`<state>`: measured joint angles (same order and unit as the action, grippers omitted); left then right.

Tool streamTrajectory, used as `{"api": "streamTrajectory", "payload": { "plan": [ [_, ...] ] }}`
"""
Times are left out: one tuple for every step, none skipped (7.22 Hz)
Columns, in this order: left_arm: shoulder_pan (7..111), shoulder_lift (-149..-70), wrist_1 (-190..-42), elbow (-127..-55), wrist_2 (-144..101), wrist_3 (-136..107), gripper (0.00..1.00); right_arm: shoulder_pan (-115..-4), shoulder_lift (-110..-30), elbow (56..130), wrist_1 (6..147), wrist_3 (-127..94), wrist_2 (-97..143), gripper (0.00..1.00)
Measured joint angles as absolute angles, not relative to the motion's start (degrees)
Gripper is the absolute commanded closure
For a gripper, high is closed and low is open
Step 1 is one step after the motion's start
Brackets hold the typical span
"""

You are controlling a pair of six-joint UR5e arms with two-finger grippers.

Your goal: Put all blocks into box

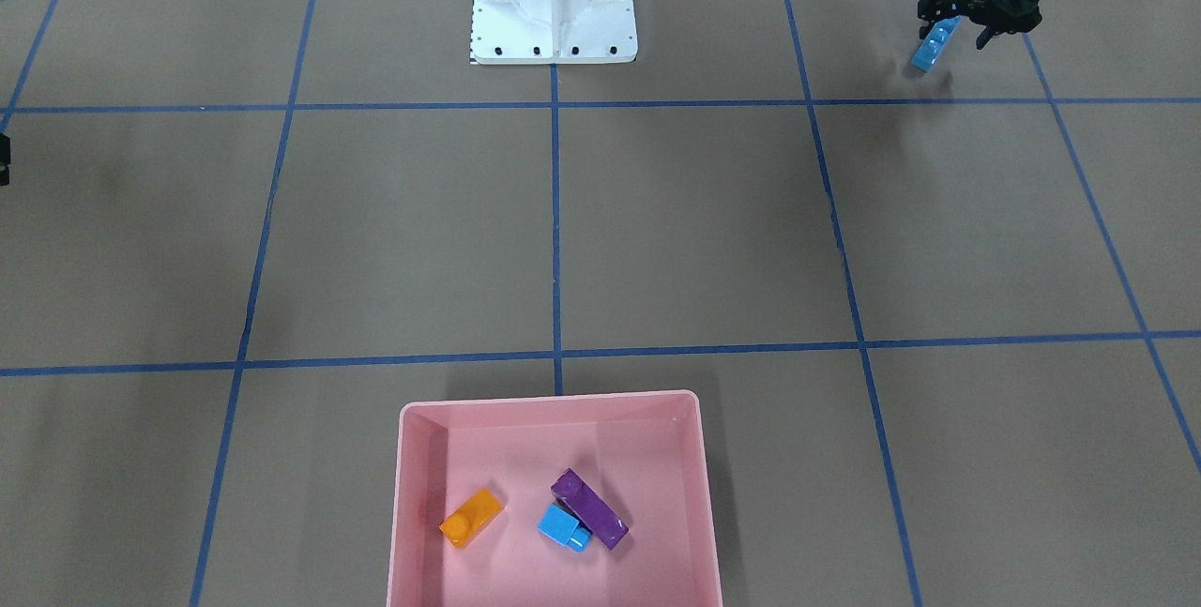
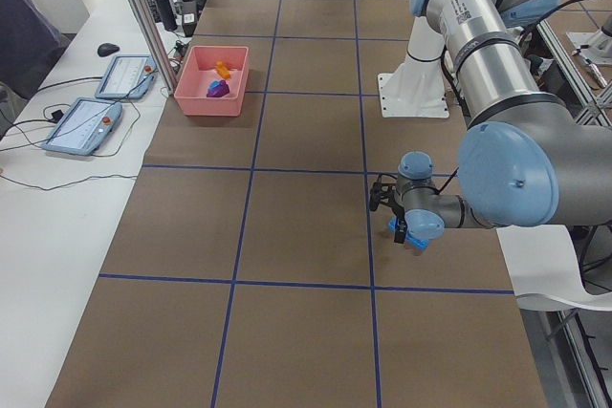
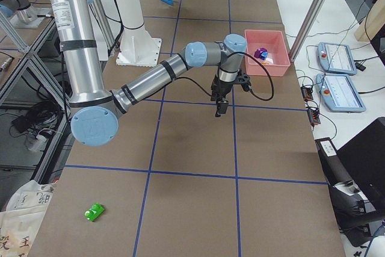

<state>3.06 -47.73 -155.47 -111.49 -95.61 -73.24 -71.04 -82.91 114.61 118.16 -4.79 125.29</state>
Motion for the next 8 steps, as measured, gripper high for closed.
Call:
{"api": "streamTrajectory", "payload": {
  "plan": [
    [2.06,-47.77,-155.48,-111.36,-95.3,-73.34,0.23,-71.86,-84.84,115.46,118.14,-3.46,125.82,0.0],
    [1.29,-47.82,-155.48,-111.26,-95.11,-73.37,0.33,-72.68,-86.35,115.92,118.13,-1.98,126.55,0.0],
    [0.57,-47.9,-155.48,-111.12,-94.74,-73.38,0.56,-73.63,-87.71,116.08,118.13,0.1,127.27,0.0],
    [-0.14,-47.94,-155.46,-111.0,-94.23,-73.39,0.81,-74.76,-88.66,116.09,118.13,2.13,127.89,0.0],
    [-0.7,-48.0,-155.42,-110.96,-93.95,-73.37,1.0,-75.65,-89.09,116.09,118.14,3.26,128.22,0.0],
    [-1.01,-47.99,-155.49,-110.99,-93.71,-73.35,1.0,-76.28,-89.43,116.06,118.18,4.02,128.36,0.0],
    [-1.11,-47.85,-156.35,-111.02,-93.43,-73.4,1.0,-76.83,-90.1,116.03,118.2,5.27,128.62,0.0],
    [-1.05,-47.0,-158.65,-111.19,-93.27,-73.76,1.0,-77.63,-91.2,116.05,118.19,7.13,129.12,0.0]
  ]
}}
